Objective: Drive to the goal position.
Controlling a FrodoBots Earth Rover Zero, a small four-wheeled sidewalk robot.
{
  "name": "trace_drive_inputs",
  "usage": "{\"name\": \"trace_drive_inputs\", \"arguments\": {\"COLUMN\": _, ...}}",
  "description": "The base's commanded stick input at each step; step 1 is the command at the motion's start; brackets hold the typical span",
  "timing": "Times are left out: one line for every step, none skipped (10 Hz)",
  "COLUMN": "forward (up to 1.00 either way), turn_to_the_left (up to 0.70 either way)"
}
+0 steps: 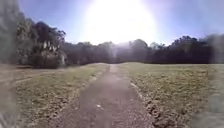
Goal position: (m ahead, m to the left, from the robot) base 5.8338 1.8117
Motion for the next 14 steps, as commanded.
{"name": "trace_drive_inputs", "arguments": {"forward": 0.5, "turn_to_the_left": 0.0}}
{"name": "trace_drive_inputs", "arguments": {"forward": 0.5, "turn_to_the_left": 0.0}}
{"name": "trace_drive_inputs", "arguments": {"forward": 0.5, "turn_to_the_left": 0.0}}
{"name": "trace_drive_inputs", "arguments": {"forward": 0.5, "turn_to_the_left": 0.0}}
{"name": "trace_drive_inputs", "arguments": {"forward": 0.5, "turn_to_the_left": 0.43}}
{"name": "trace_drive_inputs", "arguments": {"forward": 0.5, "turn_to_the_left": 0.09}}
{"name": "trace_drive_inputs", "arguments": {"forward": 0.5, "turn_to_the_left": 0.0}}
{"name": "trace_drive_inputs", "arguments": {"forward": 0.5, "turn_to_the_left": 0.0}}
{"name": "trace_drive_inputs", "arguments": {"forward": 0.5, "turn_to_the_left": 0.0}}
{"name": "trace_drive_inputs", "arguments": {"forward": 0.5, "turn_to_the_left": 0.0}}
{"name": "trace_drive_inputs", "arguments": {"forward": 0.5, "turn_to_the_left": 0.0}}
{"name": "trace_drive_inputs", "arguments": {"forward": 0.5, "turn_to_the_left": 0.0}}
{"name": "trace_drive_inputs", "arguments": {"forward": 0.5, "turn_to_the_left": 0.0}}
{"name": "trace_drive_inputs", "arguments": {"forward": 0.5, "turn_to_the_left": 0.0}}
